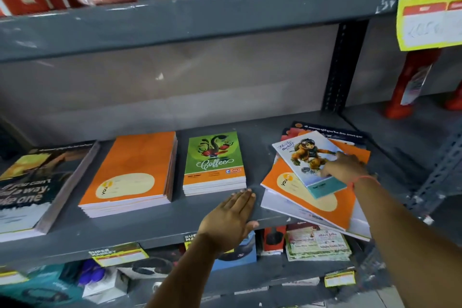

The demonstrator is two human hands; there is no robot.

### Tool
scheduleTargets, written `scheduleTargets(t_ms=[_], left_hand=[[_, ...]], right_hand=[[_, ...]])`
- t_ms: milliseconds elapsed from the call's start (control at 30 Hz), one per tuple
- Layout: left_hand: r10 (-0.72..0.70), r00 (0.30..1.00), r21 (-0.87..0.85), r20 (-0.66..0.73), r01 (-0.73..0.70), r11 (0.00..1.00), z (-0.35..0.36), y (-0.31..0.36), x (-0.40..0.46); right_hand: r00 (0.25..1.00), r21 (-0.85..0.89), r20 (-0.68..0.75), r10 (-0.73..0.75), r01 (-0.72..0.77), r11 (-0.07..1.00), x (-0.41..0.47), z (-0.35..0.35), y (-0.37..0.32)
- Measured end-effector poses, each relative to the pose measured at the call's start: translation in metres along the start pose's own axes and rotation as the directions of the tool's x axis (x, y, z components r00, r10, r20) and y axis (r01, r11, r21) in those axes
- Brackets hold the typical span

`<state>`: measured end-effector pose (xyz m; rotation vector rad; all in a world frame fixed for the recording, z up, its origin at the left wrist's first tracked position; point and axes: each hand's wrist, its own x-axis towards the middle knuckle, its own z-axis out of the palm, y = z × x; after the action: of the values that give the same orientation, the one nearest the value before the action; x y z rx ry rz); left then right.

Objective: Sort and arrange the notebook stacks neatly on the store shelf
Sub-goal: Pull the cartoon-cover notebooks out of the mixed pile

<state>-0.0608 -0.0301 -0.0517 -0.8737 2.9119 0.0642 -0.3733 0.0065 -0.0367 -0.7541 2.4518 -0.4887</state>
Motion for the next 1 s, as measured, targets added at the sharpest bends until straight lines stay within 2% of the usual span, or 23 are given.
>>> scheduleTargets(t_ms=[133,233,400,467,533,567,700,900,1000], left_hand=[[-0.004,1.000,-0.025,0.010,0.004,1.000,-0.001,-0.001,0.002],[-0.016,1.000,-0.031,0.013,0.016,0.999,-0.004,0.002,0.001],[0.022,1.000,-0.018,0.002,-0.022,1.000,-0.004,0.000,0.001],[0.032,0.999,-0.053,-0.016,-0.033,0.998,-0.002,-0.002,0.002],[0.046,0.999,-0.096,-0.004,-0.046,0.994,-0.004,-0.005,0.001],[0.044,0.999,-0.131,-0.002,-0.044,0.990,-0.004,-0.006,0.000],[-0.009,1.000,-0.232,-0.008,0.007,0.973,-0.008,-0.021,-0.010],[-0.009,1.000,-0.158,0.017,0.012,0.987,0.000,-0.049,-0.035],[0.008,1.000,-0.137,-0.025,-0.011,0.991,0.005,-0.051,-0.035]], right_hand=[[0.995,-0.125,-0.061,0.080,-0.088,0.988,-0.041,-0.019,-0.020],[0.984,-0.115,-0.043,0.171,-0.175,0.978,-0.049,-0.024,-0.021],[0.978,0.121,0.065,0.196,-0.203,0.972,-0.049,-0.025,-0.013],[0.980,0.242,0.104,0.169,-0.190,0.952,-0.010,-0.021,0.019],[0.992,0.459,0.086,0.096,-0.125,0.880,0.054,-0.011,0.068],[0.992,0.542,0.070,0.104,-0.126,0.831,0.059,-0.012,0.075],[0.997,0.756,0.057,0.043,-0.071,0.650,-0.069,-0.042,-0.013],[0.971,0.874,0.177,-0.161,-0.080,0.480,-0.096,-0.017,-0.087],[0.944,0.883,0.211,-0.253,-0.073,0.463,-0.104,0.013,-0.131]])
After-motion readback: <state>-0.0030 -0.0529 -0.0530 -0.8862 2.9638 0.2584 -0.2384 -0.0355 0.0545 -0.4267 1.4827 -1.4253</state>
